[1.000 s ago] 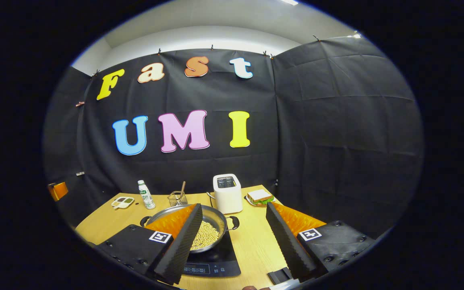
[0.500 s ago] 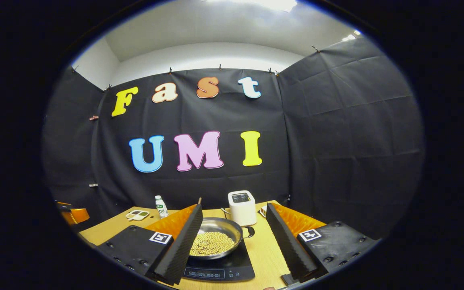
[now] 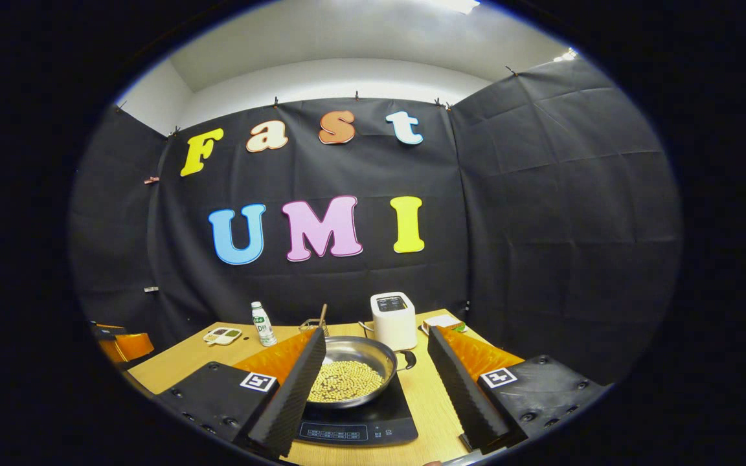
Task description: First push the handle of the pot to place it horizontally, then grasp the pot with both hands and set it on the induction cooktop.
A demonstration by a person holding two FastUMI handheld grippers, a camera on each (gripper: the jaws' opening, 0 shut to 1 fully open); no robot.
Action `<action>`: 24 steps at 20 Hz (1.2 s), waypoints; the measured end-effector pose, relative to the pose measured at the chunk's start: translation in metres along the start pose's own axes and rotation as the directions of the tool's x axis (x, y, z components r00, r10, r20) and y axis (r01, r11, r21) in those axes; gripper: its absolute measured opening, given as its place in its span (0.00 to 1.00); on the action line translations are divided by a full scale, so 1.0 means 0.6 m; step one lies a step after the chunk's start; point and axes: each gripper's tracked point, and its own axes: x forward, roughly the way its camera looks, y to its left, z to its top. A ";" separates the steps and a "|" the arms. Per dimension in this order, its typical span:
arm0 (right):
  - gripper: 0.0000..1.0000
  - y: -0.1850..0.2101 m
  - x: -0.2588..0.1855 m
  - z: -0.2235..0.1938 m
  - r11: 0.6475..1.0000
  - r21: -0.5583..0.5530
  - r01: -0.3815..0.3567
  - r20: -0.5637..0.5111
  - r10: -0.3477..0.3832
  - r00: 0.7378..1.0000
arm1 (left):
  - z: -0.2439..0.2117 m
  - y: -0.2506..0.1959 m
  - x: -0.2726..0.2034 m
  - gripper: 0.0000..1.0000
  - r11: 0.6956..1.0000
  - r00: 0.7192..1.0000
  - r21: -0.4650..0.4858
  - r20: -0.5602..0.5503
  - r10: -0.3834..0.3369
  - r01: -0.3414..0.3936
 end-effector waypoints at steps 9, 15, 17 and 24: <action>0.98 -0.021 0.033 0.026 0.997 -0.011 0.080 0.043 -0.079 0.996 | 0.024 0.007 0.036 0.96 1.000 0.999 -0.010 0.017 -0.029 0.029; 0.98 -0.018 0.057 0.067 0.992 -0.081 0.102 0.074 -0.096 0.993 | 0.055 0.019 0.075 0.96 0.999 0.998 -0.007 0.039 -0.048 0.049; 0.98 -0.014 0.063 0.091 0.990 -0.104 0.093 0.105 -0.082 0.991 | 0.066 0.021 0.083 0.96 0.999 0.998 -0.010 0.044 -0.042 0.043; 0.98 -0.001 0.137 0.081 0.989 -0.145 -0.020 0.065 0.030 0.997 | 0.109 0.000 0.082 0.96 1.000 0.999 -0.014 0.047 0.004 -0.003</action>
